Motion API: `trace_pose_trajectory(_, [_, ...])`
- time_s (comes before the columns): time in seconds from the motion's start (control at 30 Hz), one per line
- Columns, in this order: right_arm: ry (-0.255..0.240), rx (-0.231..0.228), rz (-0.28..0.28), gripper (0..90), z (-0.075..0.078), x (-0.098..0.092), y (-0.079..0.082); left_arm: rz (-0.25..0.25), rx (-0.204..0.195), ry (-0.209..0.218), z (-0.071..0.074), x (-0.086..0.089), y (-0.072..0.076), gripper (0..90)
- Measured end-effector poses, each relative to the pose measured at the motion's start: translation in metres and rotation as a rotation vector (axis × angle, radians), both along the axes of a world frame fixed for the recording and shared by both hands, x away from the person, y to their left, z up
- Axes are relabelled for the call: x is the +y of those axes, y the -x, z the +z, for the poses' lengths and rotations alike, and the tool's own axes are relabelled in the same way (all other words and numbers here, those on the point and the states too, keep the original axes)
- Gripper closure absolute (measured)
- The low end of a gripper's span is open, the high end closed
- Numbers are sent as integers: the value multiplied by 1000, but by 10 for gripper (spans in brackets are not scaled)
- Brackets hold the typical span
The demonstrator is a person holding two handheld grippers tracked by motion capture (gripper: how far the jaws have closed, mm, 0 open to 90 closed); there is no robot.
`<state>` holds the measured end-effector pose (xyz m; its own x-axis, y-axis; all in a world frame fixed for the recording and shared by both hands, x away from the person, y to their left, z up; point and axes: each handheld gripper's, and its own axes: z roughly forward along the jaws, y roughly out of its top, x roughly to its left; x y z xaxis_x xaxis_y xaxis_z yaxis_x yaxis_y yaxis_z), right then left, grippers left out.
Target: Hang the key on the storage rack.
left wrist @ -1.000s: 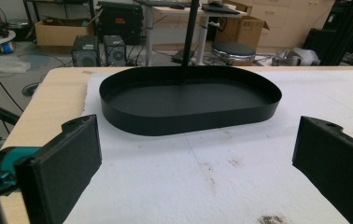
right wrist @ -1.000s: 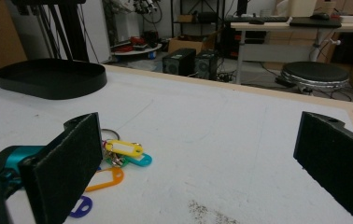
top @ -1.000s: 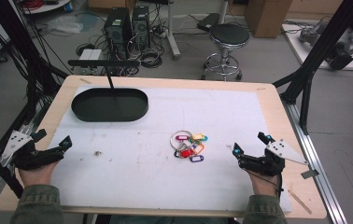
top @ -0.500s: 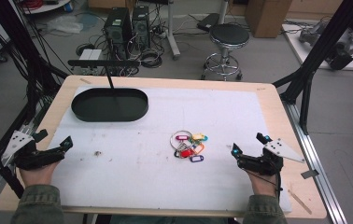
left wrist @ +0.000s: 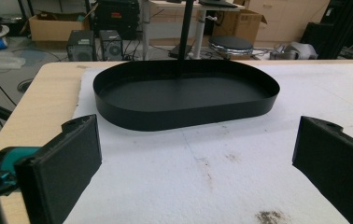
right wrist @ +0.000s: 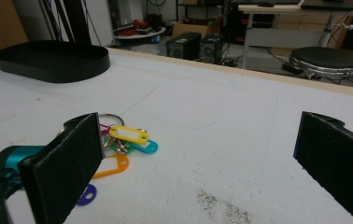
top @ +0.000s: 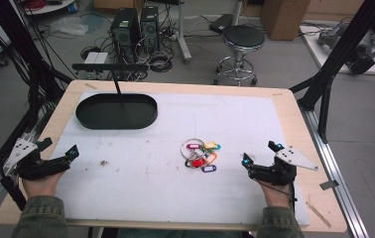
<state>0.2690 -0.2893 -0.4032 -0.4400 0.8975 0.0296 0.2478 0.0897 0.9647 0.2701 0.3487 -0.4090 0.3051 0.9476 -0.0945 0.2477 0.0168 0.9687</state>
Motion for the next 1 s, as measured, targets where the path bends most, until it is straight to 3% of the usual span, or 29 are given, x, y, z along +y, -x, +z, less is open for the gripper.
trace_pose_trajectory(0.67, [36,33,59,4,0,19,-12,-19,17,-12,-2,-3,-2,17])
trace_pose_trajectory(1.0, [71,47,115,4,2,37,-22,-16,19,-13,-2,-2,-3,17])
